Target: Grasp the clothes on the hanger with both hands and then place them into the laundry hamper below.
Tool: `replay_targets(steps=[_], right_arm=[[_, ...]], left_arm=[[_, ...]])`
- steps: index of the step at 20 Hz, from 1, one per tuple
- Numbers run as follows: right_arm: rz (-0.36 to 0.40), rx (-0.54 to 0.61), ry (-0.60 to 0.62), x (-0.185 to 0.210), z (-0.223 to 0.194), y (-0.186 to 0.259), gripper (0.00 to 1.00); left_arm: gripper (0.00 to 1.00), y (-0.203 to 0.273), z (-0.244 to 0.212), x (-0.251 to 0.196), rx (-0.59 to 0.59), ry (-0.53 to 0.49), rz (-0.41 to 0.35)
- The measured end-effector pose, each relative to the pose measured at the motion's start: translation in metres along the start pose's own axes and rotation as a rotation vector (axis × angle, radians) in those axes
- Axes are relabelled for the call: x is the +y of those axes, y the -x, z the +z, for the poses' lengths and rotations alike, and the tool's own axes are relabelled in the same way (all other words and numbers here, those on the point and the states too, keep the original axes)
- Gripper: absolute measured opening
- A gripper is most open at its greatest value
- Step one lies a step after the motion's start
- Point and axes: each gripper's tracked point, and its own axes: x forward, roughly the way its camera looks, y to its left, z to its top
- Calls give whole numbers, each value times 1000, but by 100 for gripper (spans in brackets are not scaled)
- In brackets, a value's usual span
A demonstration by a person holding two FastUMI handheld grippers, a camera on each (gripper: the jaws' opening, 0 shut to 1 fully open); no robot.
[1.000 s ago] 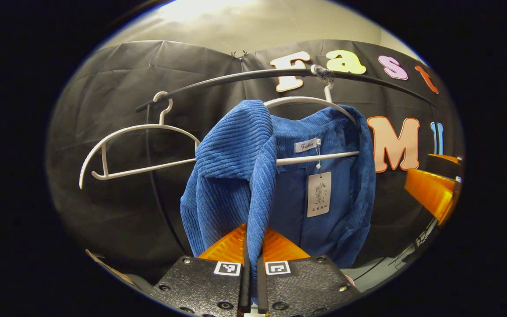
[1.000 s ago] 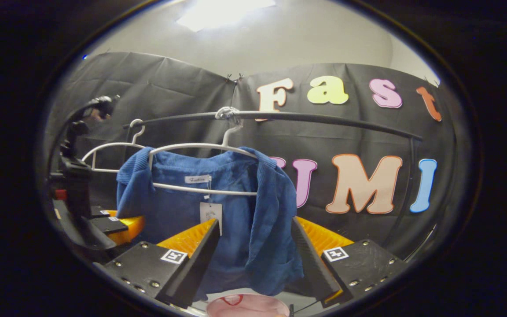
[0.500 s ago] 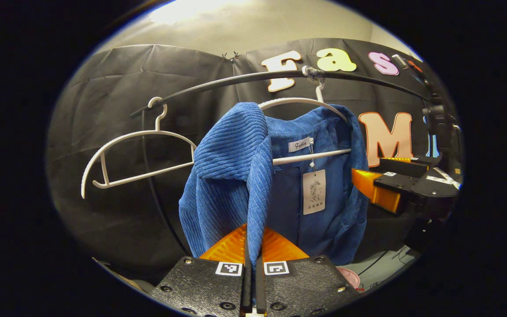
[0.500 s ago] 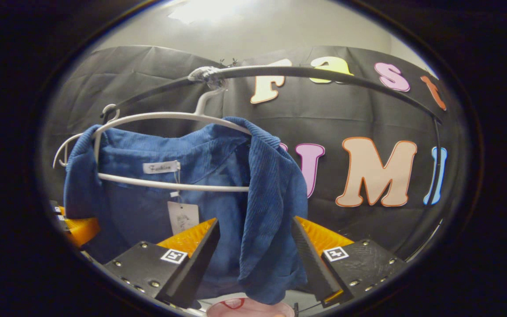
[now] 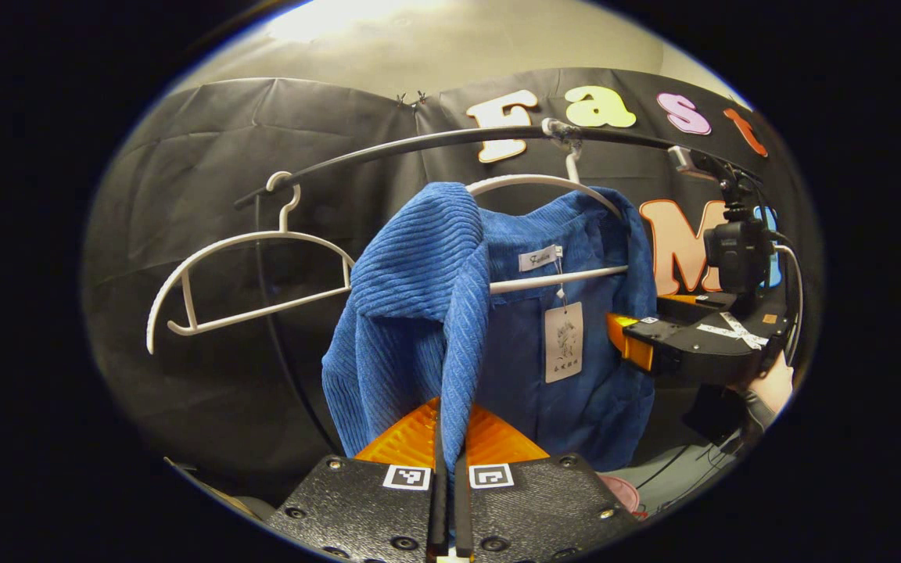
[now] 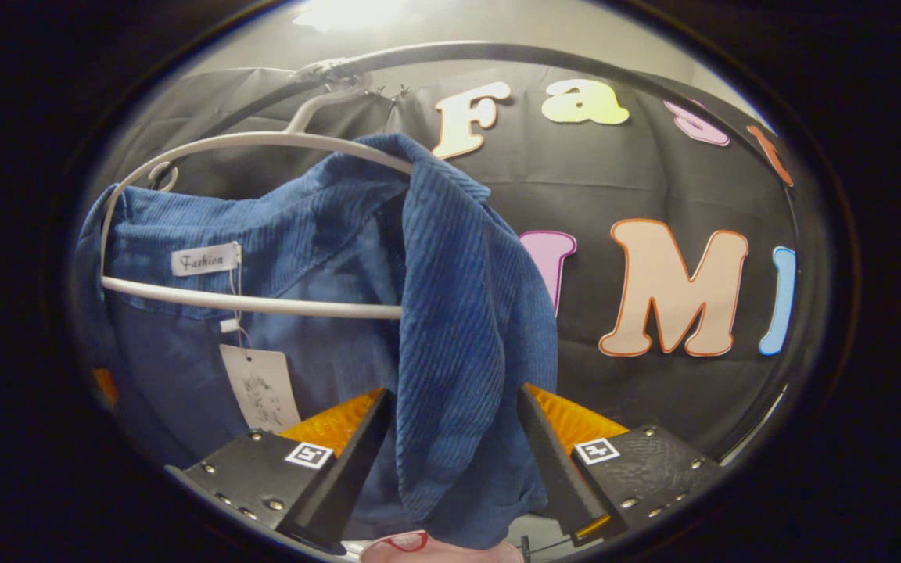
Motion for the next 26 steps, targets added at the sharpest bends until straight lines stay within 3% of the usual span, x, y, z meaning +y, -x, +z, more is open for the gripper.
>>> replay_targets(steps=[3,10,11,12,19,26], right_arm=[[-4,7,-5,-3,-2,-5,96],[-76,64,21,-28,-7,-8,6],[-83,60,9,-32,-4,-8,2],[-93,50,5,-37,0,-7,6],[-148,-29,15,-70,39,-2,6],[-219,-93,25,-108,65,-6,6]], left_arm=[[4,0,-1,5,0,6,24],[4,7,5,23,-14,-10,89],[4,10,6,27,-17,-10,100],[4,11,9,32,-20,-5,114],[4,23,29,67,-59,54,204],[5,29,48,75,-95,46,229]])
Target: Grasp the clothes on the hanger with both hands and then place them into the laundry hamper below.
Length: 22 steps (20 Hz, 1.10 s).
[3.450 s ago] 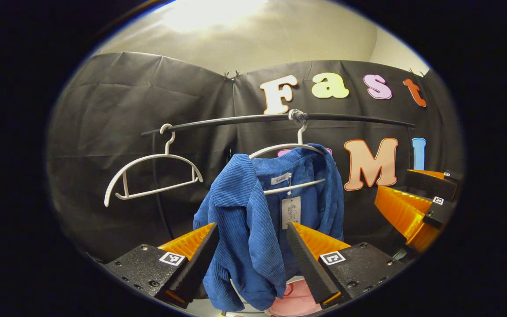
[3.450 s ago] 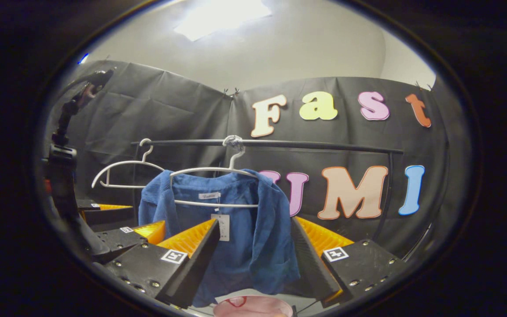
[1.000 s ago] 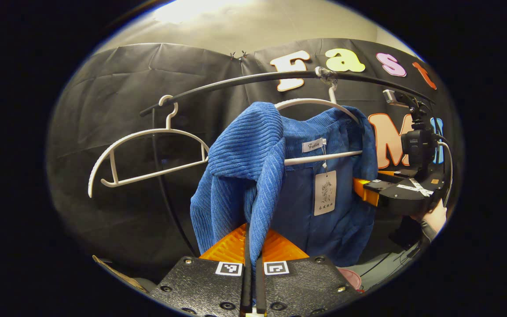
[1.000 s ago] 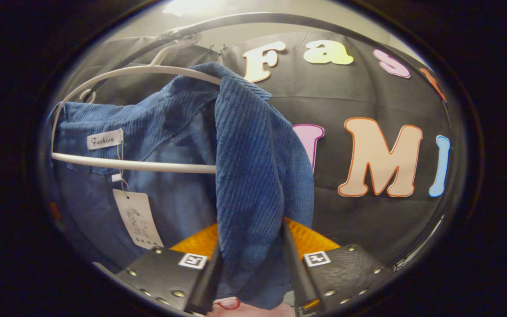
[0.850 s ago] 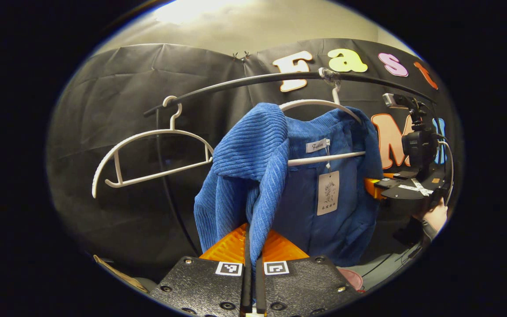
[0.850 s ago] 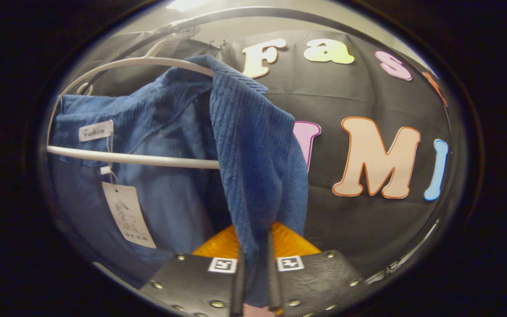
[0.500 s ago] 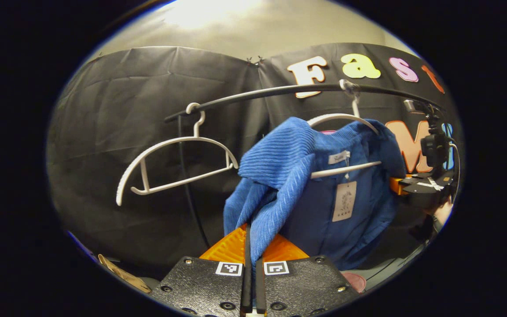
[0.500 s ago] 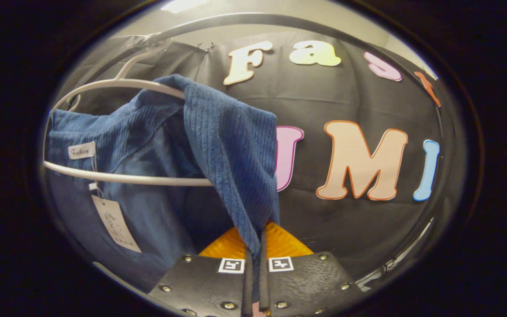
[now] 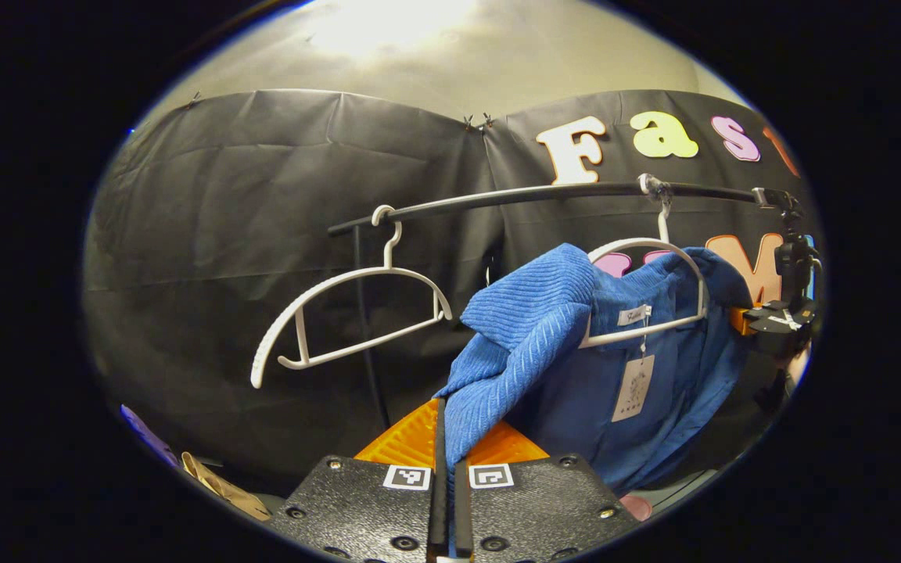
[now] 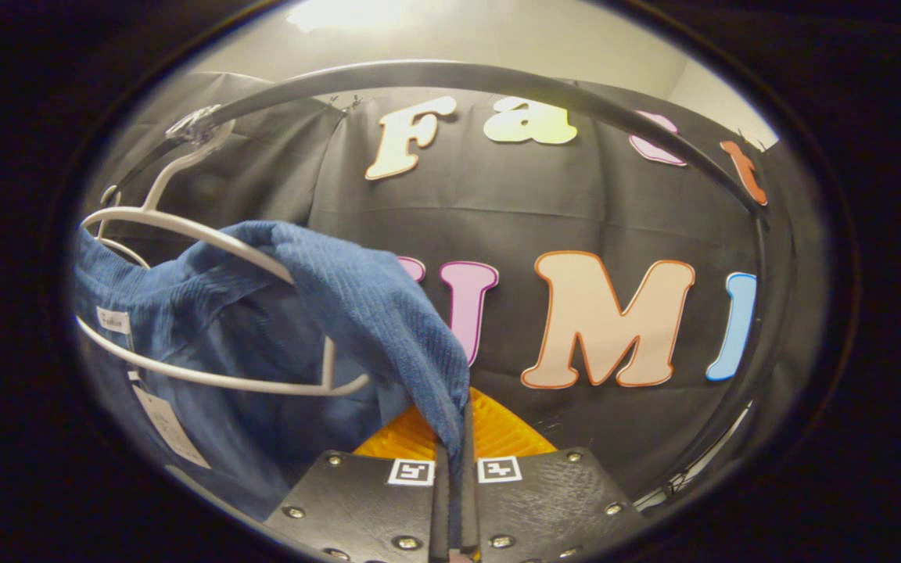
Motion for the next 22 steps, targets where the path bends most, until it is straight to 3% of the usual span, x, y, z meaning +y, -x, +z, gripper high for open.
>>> replay_targets(steps=[11,22], right_arm=[[-53,-65,-10,-25,25,-36,6],[-51,-37,-223,-16,-7,-73,6]], left_arm=[[4,5,12,17,-17,31,6],[2,7,37,36,-69,39,24]])
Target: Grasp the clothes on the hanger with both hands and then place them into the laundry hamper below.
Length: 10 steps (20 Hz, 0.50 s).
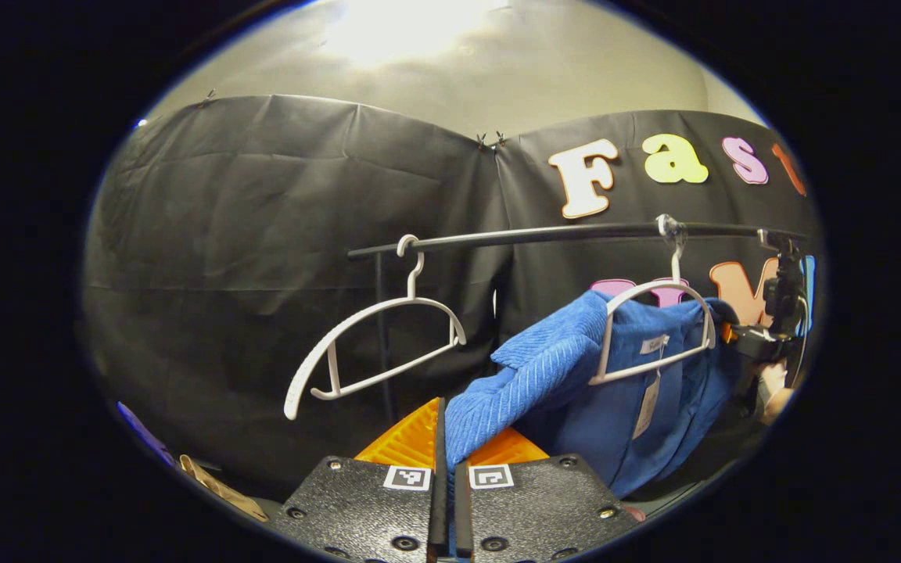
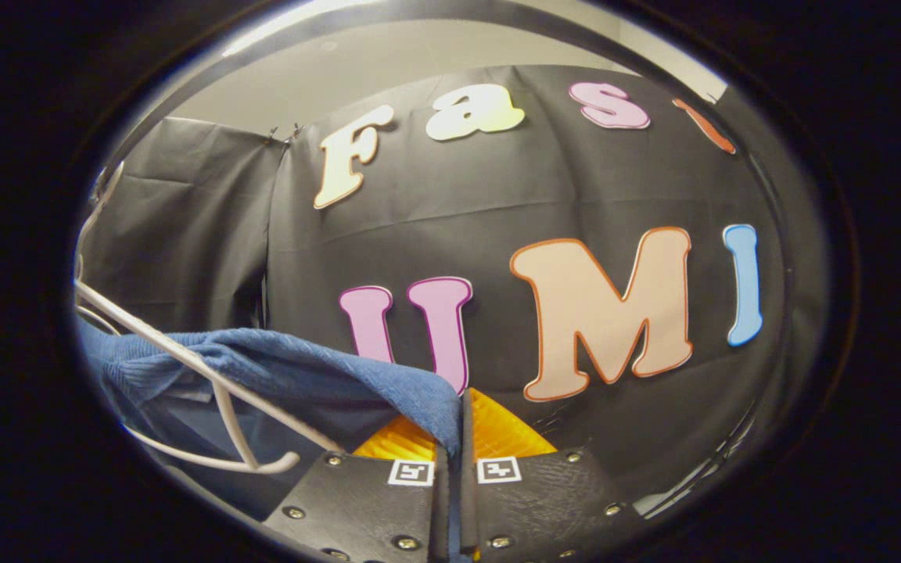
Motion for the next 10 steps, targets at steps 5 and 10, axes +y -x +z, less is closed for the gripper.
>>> replay_targets(steps=[5,10], right_arm=[[20,40,-32,5,-21,-7,6],[26,116,-22,6,-51,-10,6]], left_arm=[[5,-14,-3,20,13,43,41],[4,-29,-48,23,119,72,47]])
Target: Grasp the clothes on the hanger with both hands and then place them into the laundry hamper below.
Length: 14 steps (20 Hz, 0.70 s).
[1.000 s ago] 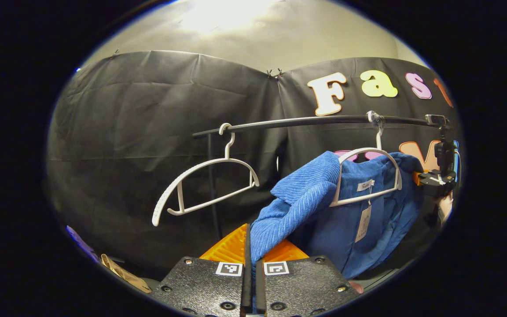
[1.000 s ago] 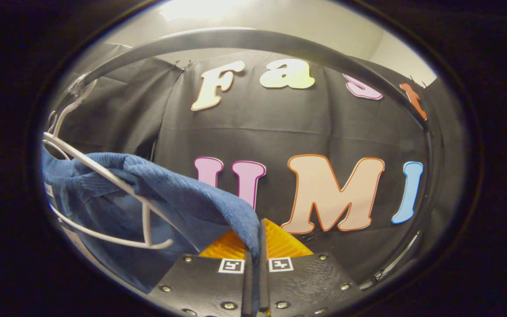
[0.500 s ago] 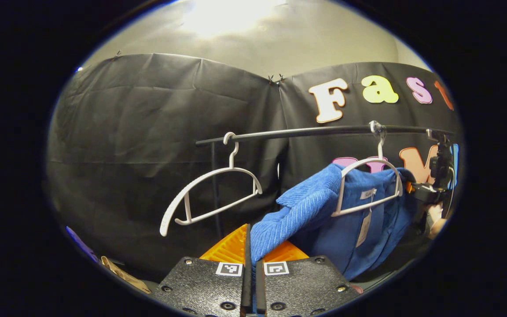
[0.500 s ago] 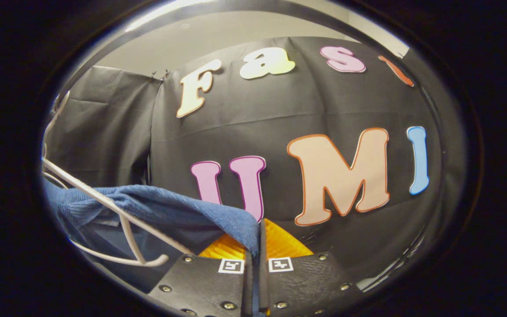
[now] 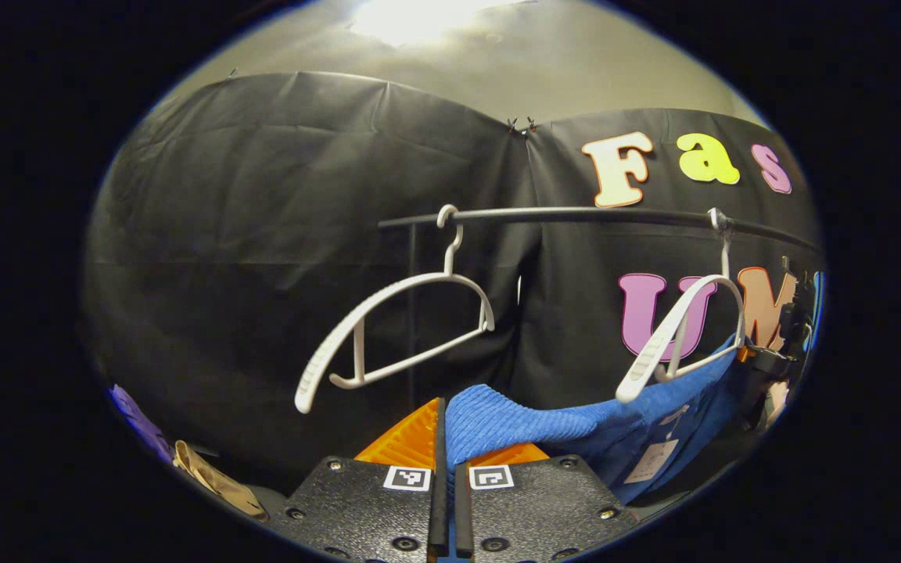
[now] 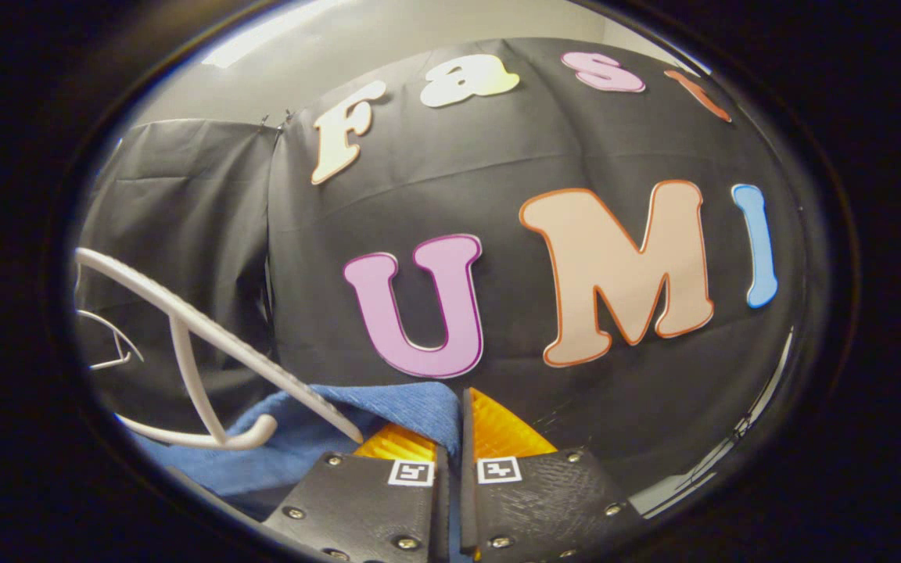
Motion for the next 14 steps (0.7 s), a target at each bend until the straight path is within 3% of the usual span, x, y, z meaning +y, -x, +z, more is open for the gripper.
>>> replay_targets(steps=[5,14], right_arm=[[-30,73,32,-20,-39,10,6],[-15,158,125,-43,-78,73,6]], left_arm=[[4,-11,-42,3,59,-66,-8],[4,-5,-83,-32,108,-144,-144]])
